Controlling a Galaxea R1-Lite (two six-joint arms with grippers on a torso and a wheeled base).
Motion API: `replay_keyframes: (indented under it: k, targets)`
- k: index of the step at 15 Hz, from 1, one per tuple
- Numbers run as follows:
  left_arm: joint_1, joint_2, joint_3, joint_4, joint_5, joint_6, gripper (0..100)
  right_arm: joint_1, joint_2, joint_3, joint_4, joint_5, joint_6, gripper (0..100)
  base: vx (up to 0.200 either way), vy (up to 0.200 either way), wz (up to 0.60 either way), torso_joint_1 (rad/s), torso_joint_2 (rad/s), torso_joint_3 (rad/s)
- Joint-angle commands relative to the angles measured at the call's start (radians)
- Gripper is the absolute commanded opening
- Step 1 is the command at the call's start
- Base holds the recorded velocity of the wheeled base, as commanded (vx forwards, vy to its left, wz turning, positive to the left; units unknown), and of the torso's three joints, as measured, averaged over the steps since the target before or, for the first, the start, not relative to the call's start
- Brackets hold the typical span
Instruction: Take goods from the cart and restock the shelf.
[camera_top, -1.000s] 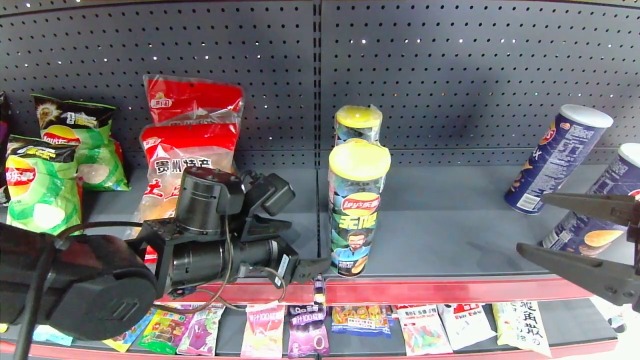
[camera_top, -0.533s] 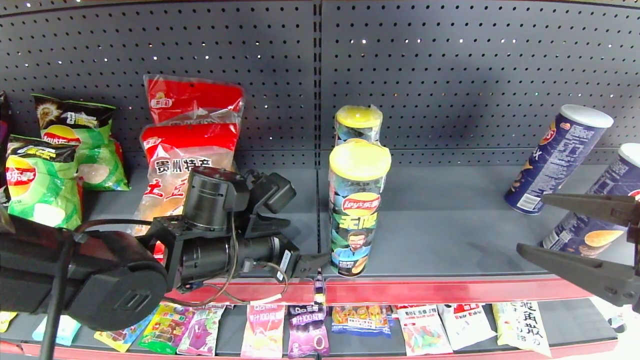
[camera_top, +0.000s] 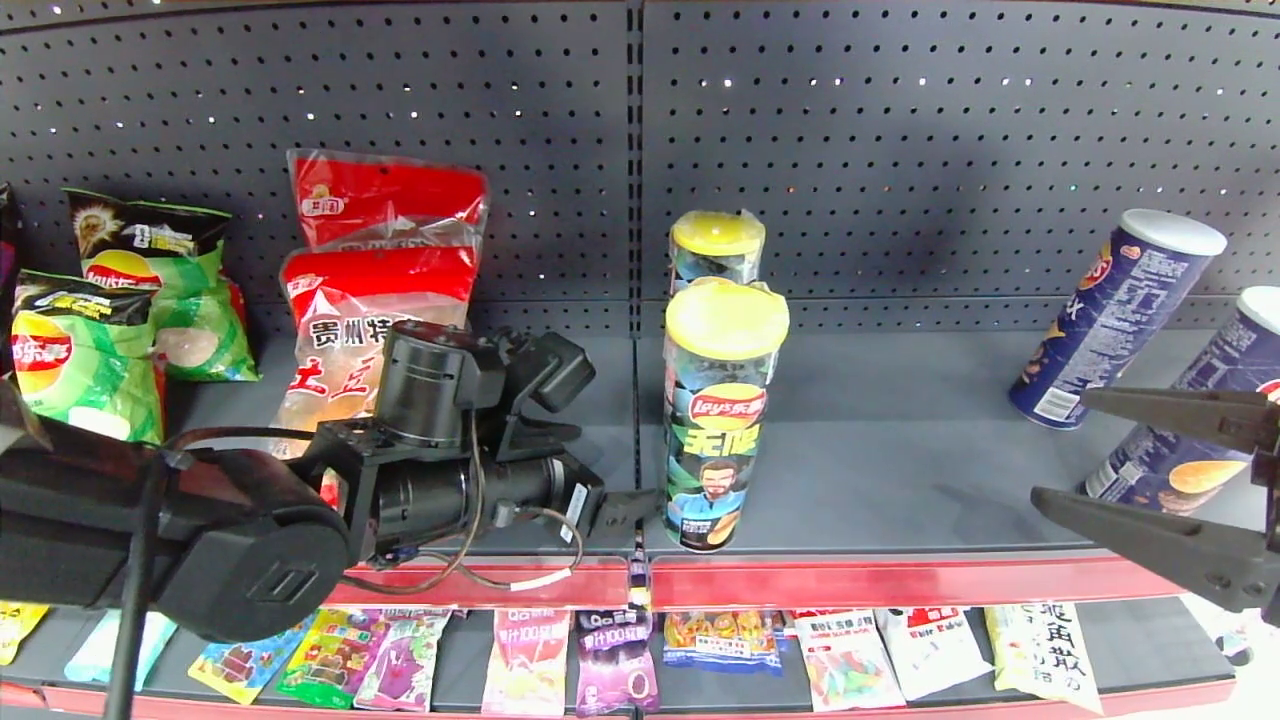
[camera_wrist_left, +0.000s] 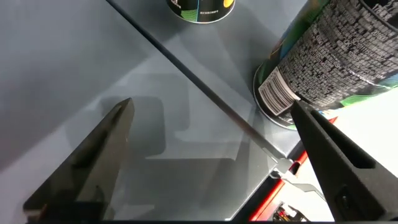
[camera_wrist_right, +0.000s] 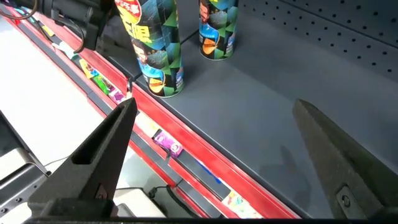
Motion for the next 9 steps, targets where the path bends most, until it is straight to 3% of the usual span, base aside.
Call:
replay_keyframes:
  k: [1, 9]
  targets:
    - [-0.001, 0.002, -0.001, 0.000, 0.000, 0.000, 100, 0.001, 0.002, 0.001, 0.000, 0.000, 0.000, 100, 0.000, 0.000, 0.00, 0.000, 0.00, 0.000]
    - [0.013, -0.044, 0.008, 0.000, 0.019, -0.005, 100, 0.001, -0.002, 0.023, 0.000, 0.000, 0.000, 100, 0.000, 0.000, 0.00, 0.000, 0.00, 0.000]
